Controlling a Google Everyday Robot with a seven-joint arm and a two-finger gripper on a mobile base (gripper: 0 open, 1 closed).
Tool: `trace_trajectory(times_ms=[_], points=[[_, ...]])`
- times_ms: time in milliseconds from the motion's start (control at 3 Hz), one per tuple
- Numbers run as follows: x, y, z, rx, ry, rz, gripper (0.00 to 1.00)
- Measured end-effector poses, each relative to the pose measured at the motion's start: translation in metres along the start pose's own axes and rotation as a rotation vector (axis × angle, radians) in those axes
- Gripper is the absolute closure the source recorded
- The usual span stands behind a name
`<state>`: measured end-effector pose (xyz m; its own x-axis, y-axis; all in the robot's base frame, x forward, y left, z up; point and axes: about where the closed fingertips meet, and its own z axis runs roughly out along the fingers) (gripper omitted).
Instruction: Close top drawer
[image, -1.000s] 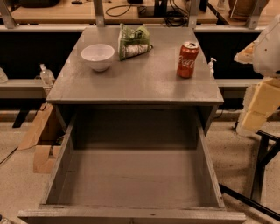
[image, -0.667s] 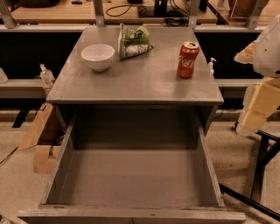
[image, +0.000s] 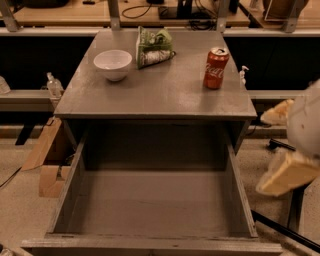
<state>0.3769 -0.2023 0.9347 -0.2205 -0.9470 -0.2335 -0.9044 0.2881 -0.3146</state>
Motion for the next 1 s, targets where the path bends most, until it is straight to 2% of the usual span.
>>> trace_trajectory(times_ms=[333,667,1000], points=[[0.019,0.043,0.011,0.076,-0.021,0.016,0.50],[0.061,0.098,0.061,-0.004,-0.013,0.053,0.73],[0.106,0.163,0.123,-0.156,0.005,0.126,0.96]])
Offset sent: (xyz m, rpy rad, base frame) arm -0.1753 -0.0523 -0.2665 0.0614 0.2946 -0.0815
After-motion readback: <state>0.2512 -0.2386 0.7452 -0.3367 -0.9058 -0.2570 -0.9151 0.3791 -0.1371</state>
